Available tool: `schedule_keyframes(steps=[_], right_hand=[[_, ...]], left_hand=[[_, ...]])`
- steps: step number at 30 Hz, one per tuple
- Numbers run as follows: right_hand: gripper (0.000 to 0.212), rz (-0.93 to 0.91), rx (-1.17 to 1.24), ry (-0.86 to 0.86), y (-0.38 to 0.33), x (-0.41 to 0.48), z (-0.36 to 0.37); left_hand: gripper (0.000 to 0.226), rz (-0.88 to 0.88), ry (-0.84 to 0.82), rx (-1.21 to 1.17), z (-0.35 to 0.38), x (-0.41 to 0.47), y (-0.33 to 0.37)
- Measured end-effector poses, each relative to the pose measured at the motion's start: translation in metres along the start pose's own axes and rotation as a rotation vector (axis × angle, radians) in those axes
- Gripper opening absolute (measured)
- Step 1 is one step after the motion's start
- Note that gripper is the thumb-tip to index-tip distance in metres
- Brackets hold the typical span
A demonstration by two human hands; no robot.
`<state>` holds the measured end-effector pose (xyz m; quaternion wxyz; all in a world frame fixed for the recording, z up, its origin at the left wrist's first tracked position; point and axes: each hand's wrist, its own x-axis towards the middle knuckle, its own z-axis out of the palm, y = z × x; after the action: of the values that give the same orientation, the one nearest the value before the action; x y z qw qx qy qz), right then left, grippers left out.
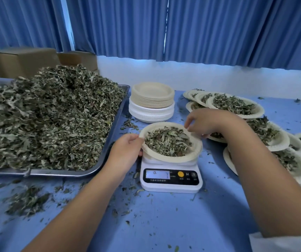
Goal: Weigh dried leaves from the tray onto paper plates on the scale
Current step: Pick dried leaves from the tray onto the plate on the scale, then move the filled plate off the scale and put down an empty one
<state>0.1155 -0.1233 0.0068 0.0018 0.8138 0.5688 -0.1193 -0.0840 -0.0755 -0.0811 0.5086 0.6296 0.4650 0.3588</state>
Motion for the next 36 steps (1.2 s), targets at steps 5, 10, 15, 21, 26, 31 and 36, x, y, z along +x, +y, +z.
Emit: schedule_keyframes(steps=[5, 10, 15, 21, 26, 31, 36], right_hand=[[0.038, 0.014, 0.047, -0.019, 0.001, 0.000, 0.004], [0.042, -0.049, 0.107, 0.086, 0.013, -0.014, -0.010], [0.037, -0.054, 0.262, 0.229, 0.039, -0.037, -0.021], [0.029, 0.063, 0.331, 0.333, 0.090, -0.063, -0.029], [0.027, 0.156, 0.394, 0.425, 0.146, -0.088, -0.039], [0.027, 0.259, 0.421, 0.477, 0.209, -0.105, -0.041], [0.025, 0.334, 0.460, 0.516, 0.267, -0.112, -0.035]], left_hand=[[0.022, 0.035, 0.022, 0.049, 0.001, -0.001, -0.002], [0.022, 0.054, 0.043, -0.015, 0.007, -0.008, 0.002], [0.021, 0.109, 0.034, -0.210, 0.021, -0.018, 0.024], [0.031, 0.117, -0.053, -0.323, 0.079, -0.028, 0.055], [0.038, 0.123, -0.139, -0.338, 0.133, -0.040, 0.082], [0.025, 0.131, -0.270, -0.326, 0.197, -0.057, 0.106], [0.025, 0.131, -0.377, -0.295, 0.253, -0.067, 0.127]])
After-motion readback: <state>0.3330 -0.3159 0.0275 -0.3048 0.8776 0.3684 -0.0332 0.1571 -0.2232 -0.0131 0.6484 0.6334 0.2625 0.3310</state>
